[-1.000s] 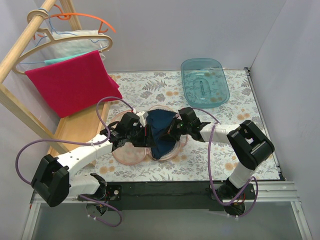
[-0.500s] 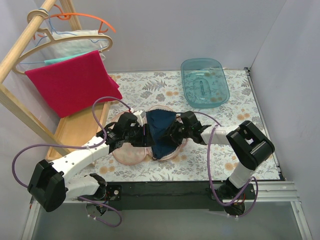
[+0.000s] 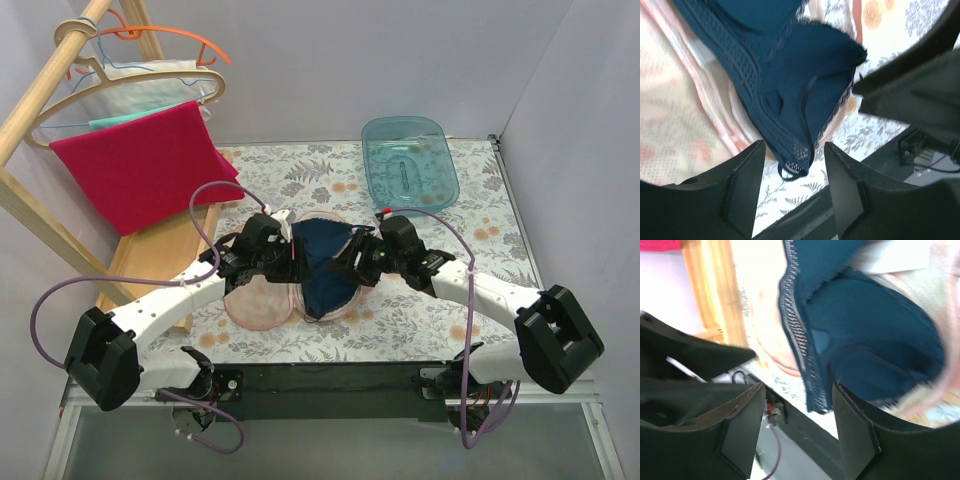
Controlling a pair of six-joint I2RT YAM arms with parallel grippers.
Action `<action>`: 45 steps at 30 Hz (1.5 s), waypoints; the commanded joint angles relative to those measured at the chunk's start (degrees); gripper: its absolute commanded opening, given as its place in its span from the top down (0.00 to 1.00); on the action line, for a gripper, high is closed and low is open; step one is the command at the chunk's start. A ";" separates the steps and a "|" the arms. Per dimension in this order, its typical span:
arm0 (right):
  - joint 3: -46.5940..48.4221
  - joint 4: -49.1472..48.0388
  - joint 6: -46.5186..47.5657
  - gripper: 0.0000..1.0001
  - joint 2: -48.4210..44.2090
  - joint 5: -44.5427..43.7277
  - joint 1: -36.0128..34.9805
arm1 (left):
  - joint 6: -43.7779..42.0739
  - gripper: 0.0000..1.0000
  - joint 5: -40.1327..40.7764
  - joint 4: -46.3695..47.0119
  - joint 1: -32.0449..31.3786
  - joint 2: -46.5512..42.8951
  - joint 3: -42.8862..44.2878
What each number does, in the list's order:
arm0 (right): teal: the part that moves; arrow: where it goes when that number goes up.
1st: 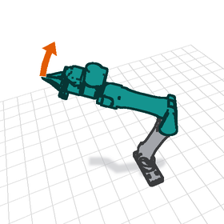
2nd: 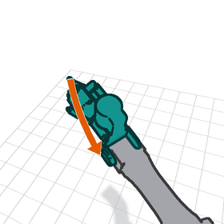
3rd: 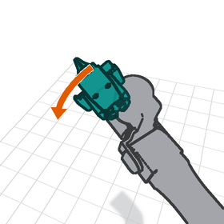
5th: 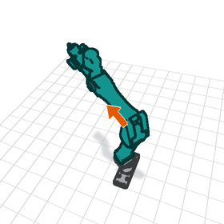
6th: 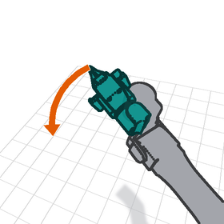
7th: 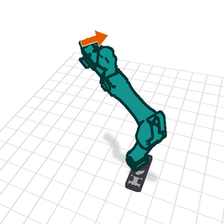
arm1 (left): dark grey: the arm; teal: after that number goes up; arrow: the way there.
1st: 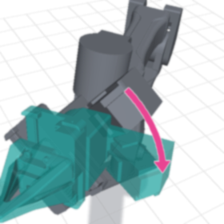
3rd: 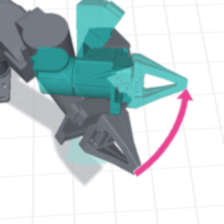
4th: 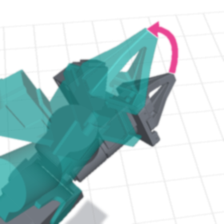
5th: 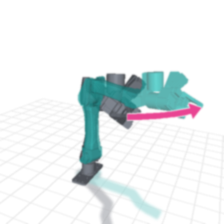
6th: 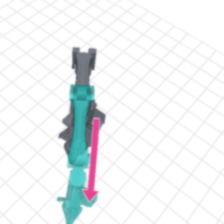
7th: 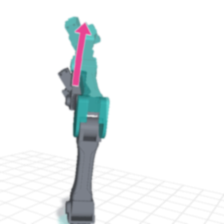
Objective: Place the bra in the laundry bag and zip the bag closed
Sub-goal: Adjust the bra in the laundry bag.
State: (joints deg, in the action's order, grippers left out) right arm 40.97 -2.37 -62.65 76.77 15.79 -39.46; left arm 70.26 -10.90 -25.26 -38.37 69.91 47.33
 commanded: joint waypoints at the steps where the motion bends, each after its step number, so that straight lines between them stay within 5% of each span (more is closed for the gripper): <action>1: -1.86 6.94 3.68 0.35 -5.31 -5.85 -0.35 | -1.88 0.50 2.81 1.09 0.05 3.20 6.09; 12: 1.75 15.03 7.99 0.34 -12.61 -13.68 0.26 | -3.55 0.55 -1.05 4.51 1.10 20.16 17.26; 27: -2.74 18.54 8.86 0.31 -20.08 -14.39 3.87 | -3.63 0.57 -6.14 15.23 1.63 28.87 10.94; 35: -3.62 18.54 8.60 0.31 -20.87 -14.12 4.39 | -5.66 0.57 -12.66 13.75 1.63 18.78 12.52; 45: -3.62 18.54 8.86 0.31 -20.08 -13.24 4.66 | -6.36 0.60 -3.08 12.07 2.42 18.94 10.94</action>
State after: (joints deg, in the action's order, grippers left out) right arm 37.58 16.73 -54.30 57.06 2.11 -35.14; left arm 65.14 -17.56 -11.97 -36.67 87.39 58.41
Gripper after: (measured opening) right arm 0.687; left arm 0.408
